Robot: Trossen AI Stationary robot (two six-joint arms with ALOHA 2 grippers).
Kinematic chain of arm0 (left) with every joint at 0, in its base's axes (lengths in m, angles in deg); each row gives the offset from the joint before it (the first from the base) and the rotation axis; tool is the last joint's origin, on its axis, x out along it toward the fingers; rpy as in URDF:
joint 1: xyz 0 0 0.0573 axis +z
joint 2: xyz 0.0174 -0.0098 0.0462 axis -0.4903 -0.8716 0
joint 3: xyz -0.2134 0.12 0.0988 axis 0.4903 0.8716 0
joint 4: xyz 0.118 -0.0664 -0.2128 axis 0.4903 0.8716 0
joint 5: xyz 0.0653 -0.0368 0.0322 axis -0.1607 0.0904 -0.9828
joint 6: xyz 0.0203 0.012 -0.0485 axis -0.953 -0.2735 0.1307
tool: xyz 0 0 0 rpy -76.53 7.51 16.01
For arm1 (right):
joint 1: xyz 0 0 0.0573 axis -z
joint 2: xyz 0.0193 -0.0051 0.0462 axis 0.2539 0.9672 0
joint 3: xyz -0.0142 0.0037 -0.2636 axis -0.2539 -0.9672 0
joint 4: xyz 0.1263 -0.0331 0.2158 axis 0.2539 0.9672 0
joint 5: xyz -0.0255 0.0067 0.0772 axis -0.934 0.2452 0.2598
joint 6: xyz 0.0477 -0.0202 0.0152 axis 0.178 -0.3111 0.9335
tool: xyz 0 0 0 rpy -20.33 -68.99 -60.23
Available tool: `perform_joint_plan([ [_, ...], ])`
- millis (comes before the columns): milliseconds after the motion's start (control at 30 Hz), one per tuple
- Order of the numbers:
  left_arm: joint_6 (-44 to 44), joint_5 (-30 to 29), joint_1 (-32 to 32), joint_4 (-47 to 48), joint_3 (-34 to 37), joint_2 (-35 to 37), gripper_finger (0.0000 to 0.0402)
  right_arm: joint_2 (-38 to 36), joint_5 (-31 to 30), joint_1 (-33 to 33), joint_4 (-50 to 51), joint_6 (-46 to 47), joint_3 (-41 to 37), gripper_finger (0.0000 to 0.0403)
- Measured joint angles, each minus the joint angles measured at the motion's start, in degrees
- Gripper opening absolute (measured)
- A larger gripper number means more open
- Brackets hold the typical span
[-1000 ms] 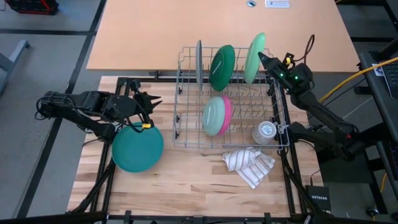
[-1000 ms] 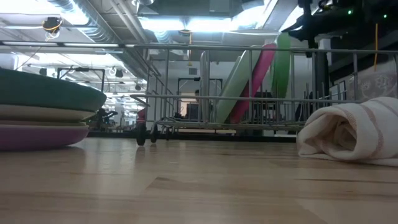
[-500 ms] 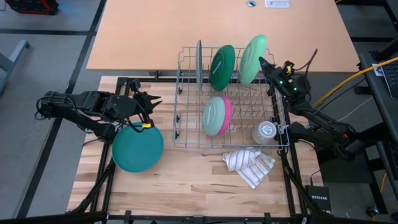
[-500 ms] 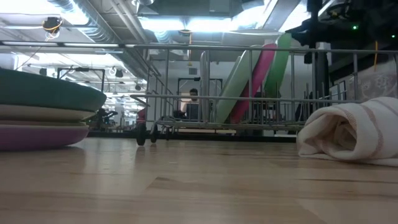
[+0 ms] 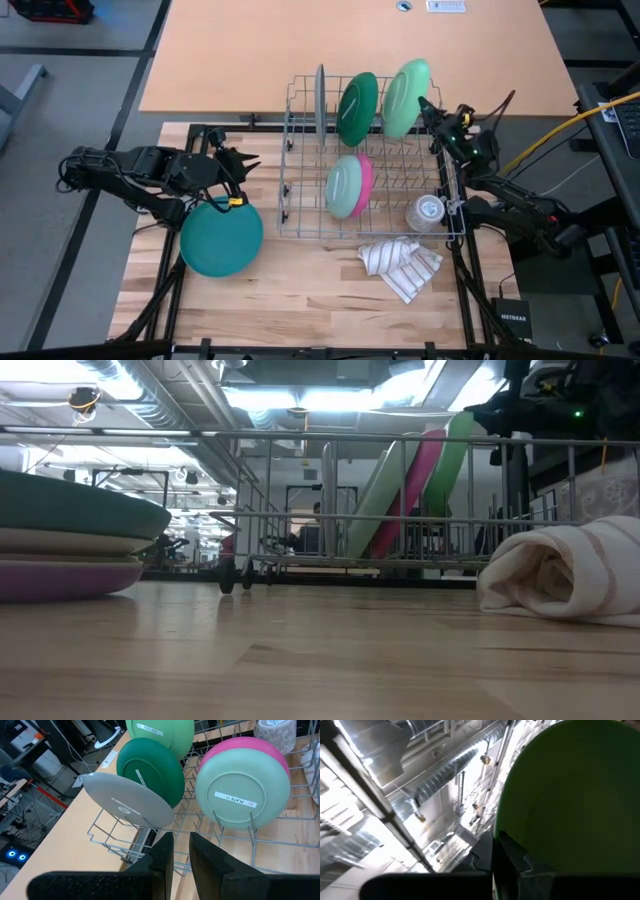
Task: Sort dishes
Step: Put the green plate in the dish rack
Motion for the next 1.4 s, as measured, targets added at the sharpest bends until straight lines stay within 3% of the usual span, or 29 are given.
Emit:
perform_joint_plan([
  [500,0.0,0.0,0.0,0.0,0.0,0.0,0.0052,0.6,5.1,0.0,-0.9,0.9,-0.5,0.0007],
  [1400,0.1,0.0,0.0,0.0,0.0,0.0,0.0052,16.4,3.5,0.0,-7.5,0.6,-0.5,0.0010],
])
